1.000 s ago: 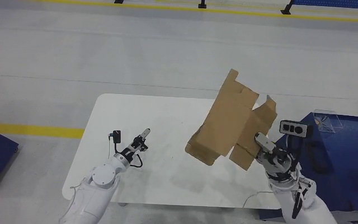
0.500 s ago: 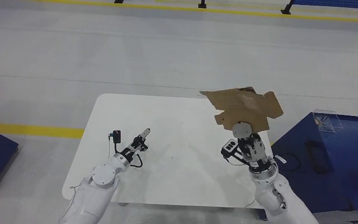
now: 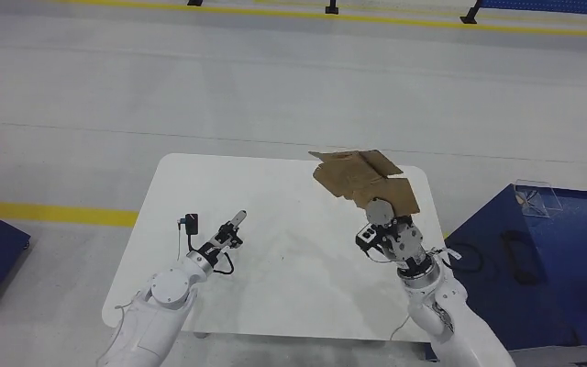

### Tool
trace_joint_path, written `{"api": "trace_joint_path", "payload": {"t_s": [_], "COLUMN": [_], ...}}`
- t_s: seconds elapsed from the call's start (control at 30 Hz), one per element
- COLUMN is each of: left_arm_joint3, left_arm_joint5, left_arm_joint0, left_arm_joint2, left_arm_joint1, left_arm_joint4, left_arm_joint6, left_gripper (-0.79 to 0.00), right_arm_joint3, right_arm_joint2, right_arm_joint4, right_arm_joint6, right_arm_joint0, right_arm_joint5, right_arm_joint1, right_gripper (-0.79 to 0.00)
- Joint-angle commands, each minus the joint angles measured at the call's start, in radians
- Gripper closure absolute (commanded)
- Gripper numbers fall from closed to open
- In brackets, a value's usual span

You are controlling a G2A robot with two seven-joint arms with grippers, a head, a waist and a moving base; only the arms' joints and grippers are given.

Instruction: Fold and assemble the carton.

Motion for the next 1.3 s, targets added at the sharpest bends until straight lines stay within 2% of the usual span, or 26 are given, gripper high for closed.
{"api": "trace_joint_path", "payload": {"t_s": [0.0,0.13,0.3,0.43,0.7,0.73,0.8,0.87,0.97,1.03,1.17,1.27], "left_arm_joint3": [0.000,0.000,0.000,0.000,-0.007,-0.028,-0.060,-0.078,-0.067,-0.028,0.050,0.101], "left_arm_joint5": [0.000,0.000,0.000,0.000,-0.003,0.005,0.079,0.103,0.191,0.240,0.314,0.328], "left_arm_joint0": [0.000,0.000,0.000,0.000,0.002,0.014,0.017,0.014,0.000,-0.024,-0.079,-0.115], "left_arm_joint2": [0.000,0.000,0.000,0.000,0.001,-0.002,-0.041,-0.087,-0.112,-0.106,-0.047,-0.014], "left_arm_joint1": [0.000,0.000,0.000,0.000,0.000,-0.002,0.001,0.006,0.007,0.006,-0.004,-0.011], "left_arm_joint4": [0.000,0.000,0.000,0.000,-0.007,-0.061,-0.257,-0.405,-0.609,-0.657,-0.672,-0.666], "left_arm_joint6": [0.000,0.000,0.000,0.000,-0.006,-0.054,-0.211,-0.354,-0.605,-0.721,-0.893,-0.949], "left_gripper": [-0.785,-0.785,-0.785,-0.785,-0.785,-0.785,-0.785,-0.785,-0.785,-0.785,-0.785,-0.785], "right_arm_joint3": [-0.002,0.022,0.082,0.126,0.120,0.115,0.115,0.135,0.179,0.205,0.270,0.308], "right_arm_joint2": [0.046,0.115,0.145,0.111,0.109,0.102,0.074,0.044,0.008,-0.021,-0.066,-0.093], "right_arm_joint4": [-0.244,-0.547,-0.980,-1.112,-1.137,-1.190,-1.246,-1.244,-1.267,-1.238,-1.193,-1.162], "right_arm_joint6": [0.107,0.199,0.145,0.047,0.038,0.015,-0.013,0.007,0.059,0.108,0.217,0.271], "right_arm_joint0": [-0.015,-0.036,-0.044,-0.044,-0.044,-0.044,-0.039,-0.021,0.020,0.042,0.091,0.118], "right_arm_joint5": [-0.141,-0.331,-0.582,-0.612,-0.614,-0.617,-0.596,-0.530,-0.474,-0.450,-0.427,-0.442], "right_arm_joint1": [0.005,0.015,0.022,0.015,0.015,0.015,0.012,0.009,0.006,0.002,-0.007,-0.014], "right_gripper": [0.000,0.000,0.000,0.000,0.000,0.000,0.000,0.000,0.000,0.000,0.000,0.000]}}
